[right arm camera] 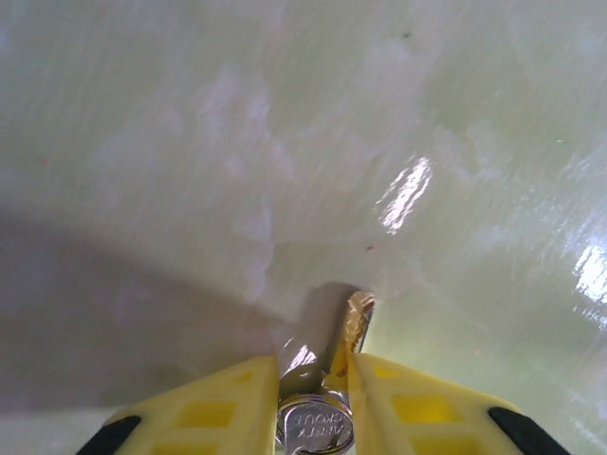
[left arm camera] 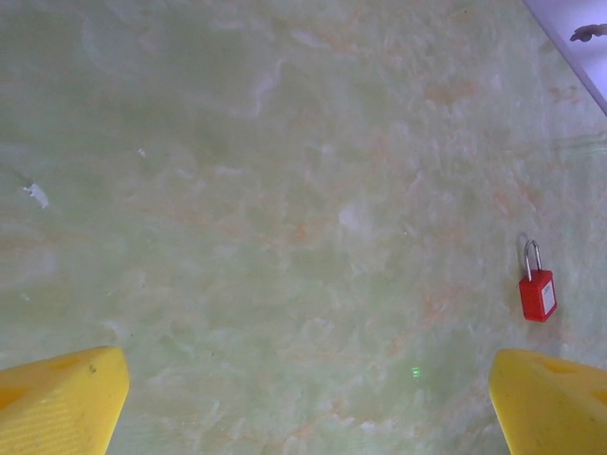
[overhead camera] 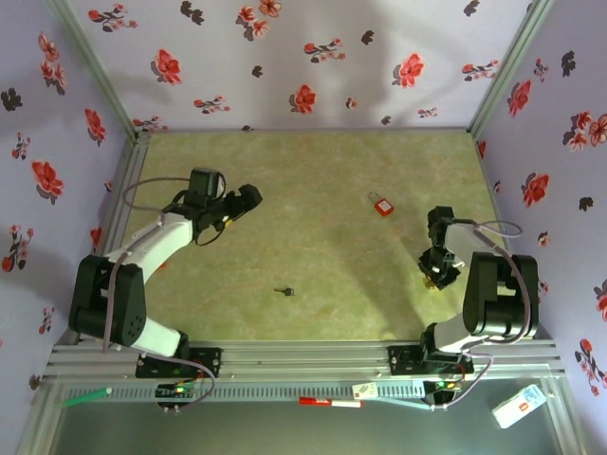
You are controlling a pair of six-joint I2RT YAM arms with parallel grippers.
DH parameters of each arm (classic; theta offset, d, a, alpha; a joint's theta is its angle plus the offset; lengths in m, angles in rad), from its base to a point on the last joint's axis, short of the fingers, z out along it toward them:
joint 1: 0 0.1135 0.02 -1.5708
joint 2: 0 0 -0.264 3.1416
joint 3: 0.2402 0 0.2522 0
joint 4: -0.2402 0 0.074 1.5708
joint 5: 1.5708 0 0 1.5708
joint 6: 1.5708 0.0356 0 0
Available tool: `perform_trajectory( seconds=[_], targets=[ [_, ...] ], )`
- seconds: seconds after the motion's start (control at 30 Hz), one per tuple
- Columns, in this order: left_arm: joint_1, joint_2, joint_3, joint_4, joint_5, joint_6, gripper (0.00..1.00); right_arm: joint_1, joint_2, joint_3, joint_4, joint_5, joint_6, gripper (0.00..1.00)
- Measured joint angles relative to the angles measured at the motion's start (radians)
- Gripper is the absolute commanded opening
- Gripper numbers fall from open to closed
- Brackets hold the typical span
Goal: Unlock with the key
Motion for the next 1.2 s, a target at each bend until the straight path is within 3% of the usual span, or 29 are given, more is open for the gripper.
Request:
perform_trajectory(
  seconds=[0.13,0.33,0.8,1.1,1.2],
  targets=[
    [0.000,-0.020,-0.035,0.018,0.000,0.000,0.95,0.035,0.000,0.004,-0.019,-0.011,-0.012,0.09],
    [0.000,-0.053,-0.090,0.068,0.000,-0.004,0.94,0.050,-0.015,0.008,-0.030,-0.079,-0.033,0.01],
    [0.000,-0.068,-0.144,0.126,-0.007,-0.008,0.92,0.059,-0.020,0.013,-0.046,-0.190,-0.085,0.00],
    [0.000,-0.066,-0.144,0.148,0.002,-0.008,0.93,0.067,-0.094,0.050,-0.118,-0.197,-0.142,0.42],
    [0.000,-0.059,-0.143,0.151,0.005,-0.008,0.93,0.082,-0.143,0.049,-0.149,-0.203,-0.143,0.48]
  ],
)
